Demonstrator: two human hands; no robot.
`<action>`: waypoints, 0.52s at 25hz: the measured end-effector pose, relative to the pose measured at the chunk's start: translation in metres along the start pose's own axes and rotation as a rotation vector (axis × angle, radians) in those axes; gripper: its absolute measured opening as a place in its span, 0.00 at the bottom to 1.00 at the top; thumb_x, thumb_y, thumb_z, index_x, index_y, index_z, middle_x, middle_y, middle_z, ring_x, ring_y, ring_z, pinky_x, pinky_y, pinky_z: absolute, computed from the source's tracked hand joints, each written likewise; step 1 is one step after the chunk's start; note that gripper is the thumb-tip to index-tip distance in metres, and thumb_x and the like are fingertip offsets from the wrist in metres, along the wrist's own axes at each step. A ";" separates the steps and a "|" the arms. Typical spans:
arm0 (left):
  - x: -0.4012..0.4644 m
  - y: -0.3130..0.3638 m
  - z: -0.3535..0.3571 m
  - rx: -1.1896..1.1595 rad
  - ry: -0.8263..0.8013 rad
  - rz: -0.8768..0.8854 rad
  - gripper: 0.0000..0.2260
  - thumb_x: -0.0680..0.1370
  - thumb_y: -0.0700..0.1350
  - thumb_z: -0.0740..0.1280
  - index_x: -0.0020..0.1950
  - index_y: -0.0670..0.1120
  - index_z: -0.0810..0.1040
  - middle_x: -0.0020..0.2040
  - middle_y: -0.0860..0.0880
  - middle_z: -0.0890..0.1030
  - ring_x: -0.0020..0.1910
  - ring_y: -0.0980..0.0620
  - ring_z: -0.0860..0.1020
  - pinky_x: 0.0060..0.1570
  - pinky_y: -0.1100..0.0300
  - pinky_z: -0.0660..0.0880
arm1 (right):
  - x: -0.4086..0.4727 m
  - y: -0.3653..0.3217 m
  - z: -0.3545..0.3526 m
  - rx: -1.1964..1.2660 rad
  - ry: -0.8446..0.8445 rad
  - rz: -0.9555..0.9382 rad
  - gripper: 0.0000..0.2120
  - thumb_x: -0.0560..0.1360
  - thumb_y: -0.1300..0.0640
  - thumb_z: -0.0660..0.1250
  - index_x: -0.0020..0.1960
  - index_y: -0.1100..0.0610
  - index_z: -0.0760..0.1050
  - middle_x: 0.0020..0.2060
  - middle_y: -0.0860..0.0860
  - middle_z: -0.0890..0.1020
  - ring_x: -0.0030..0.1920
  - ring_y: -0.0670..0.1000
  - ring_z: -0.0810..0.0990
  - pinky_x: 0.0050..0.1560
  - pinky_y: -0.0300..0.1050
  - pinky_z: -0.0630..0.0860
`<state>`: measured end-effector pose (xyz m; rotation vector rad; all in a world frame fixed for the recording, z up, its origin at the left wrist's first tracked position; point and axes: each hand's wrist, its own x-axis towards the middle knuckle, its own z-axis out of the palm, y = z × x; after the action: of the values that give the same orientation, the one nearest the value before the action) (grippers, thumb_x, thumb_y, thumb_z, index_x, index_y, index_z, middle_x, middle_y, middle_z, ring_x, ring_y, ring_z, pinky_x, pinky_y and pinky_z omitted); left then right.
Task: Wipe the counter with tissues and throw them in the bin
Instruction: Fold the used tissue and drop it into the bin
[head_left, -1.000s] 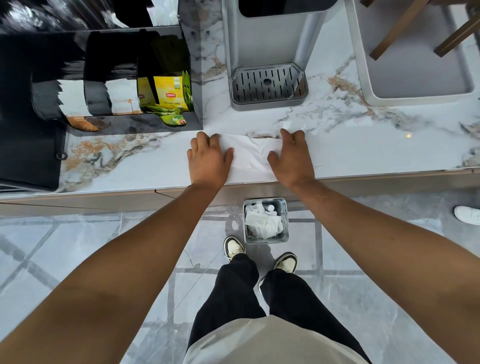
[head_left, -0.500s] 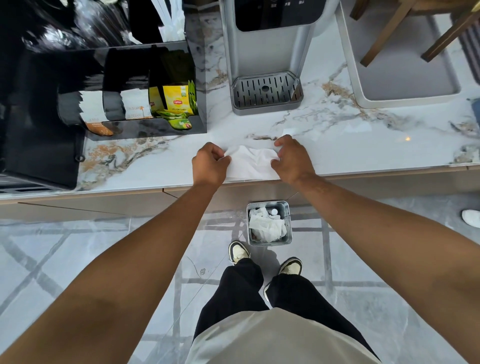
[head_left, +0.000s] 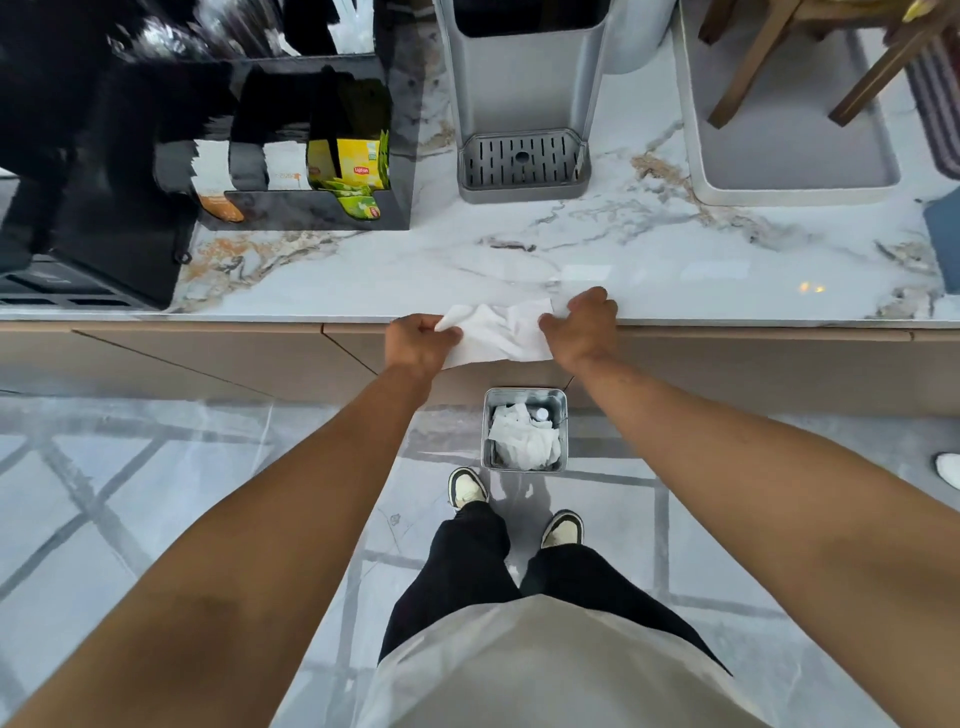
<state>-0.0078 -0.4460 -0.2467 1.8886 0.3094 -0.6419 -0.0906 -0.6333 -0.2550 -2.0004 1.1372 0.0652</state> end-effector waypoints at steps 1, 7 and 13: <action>-0.008 -0.006 0.003 -0.003 0.005 -0.003 0.07 0.75 0.36 0.74 0.42 0.46 0.81 0.44 0.45 0.81 0.43 0.47 0.78 0.54 0.48 0.80 | -0.001 0.003 -0.002 0.052 -0.020 -0.016 0.22 0.73 0.55 0.72 0.62 0.61 0.68 0.62 0.59 0.70 0.55 0.56 0.76 0.48 0.40 0.69; -0.043 -0.040 0.015 -0.022 0.050 -0.085 0.07 0.75 0.35 0.74 0.52 0.39 0.81 0.48 0.42 0.82 0.48 0.45 0.79 0.60 0.40 0.79 | -0.014 0.037 -0.013 0.359 -0.194 0.062 0.23 0.71 0.64 0.74 0.64 0.58 0.72 0.58 0.56 0.81 0.53 0.52 0.79 0.50 0.42 0.73; -0.052 -0.061 0.029 0.020 0.085 -0.088 0.13 0.73 0.41 0.78 0.36 0.46 0.75 0.38 0.47 0.81 0.41 0.46 0.82 0.36 0.52 0.85 | -0.018 0.084 -0.011 0.464 -0.206 0.160 0.23 0.70 0.65 0.76 0.64 0.61 0.76 0.58 0.58 0.81 0.52 0.52 0.80 0.56 0.45 0.77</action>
<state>-0.0887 -0.4441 -0.2733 1.9329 0.4447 -0.6261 -0.1667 -0.6497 -0.2924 -1.4582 1.0639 0.0794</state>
